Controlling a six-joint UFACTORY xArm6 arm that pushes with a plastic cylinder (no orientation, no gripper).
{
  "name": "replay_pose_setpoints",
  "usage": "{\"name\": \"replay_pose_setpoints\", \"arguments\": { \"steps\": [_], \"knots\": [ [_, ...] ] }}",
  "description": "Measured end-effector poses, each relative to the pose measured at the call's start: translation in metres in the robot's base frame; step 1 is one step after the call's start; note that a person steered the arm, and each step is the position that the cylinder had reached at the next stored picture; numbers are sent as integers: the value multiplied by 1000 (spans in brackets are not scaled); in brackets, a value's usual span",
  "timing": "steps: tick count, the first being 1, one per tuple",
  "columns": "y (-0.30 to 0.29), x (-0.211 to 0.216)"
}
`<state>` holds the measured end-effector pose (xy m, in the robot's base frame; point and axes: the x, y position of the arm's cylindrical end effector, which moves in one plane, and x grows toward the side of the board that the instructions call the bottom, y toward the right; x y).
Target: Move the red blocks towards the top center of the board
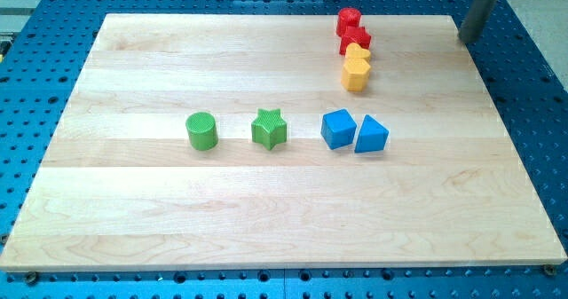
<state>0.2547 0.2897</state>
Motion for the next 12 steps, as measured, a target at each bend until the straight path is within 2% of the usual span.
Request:
{"name": "replay_pose_setpoints", "arguments": {
  "steps": [1, 2, 3, 5, 6, 7, 8, 9, 10, 11, 12],
  "knots": [
    [-66, -17],
    [-66, -53],
    [-103, -64],
    [-238, -50],
    [-193, -46],
    [-104, -57],
    [-65, -57],
    [-107, -34],
    [-178, -12],
    [-216, 10],
    [-211, 11]
  ]
}}
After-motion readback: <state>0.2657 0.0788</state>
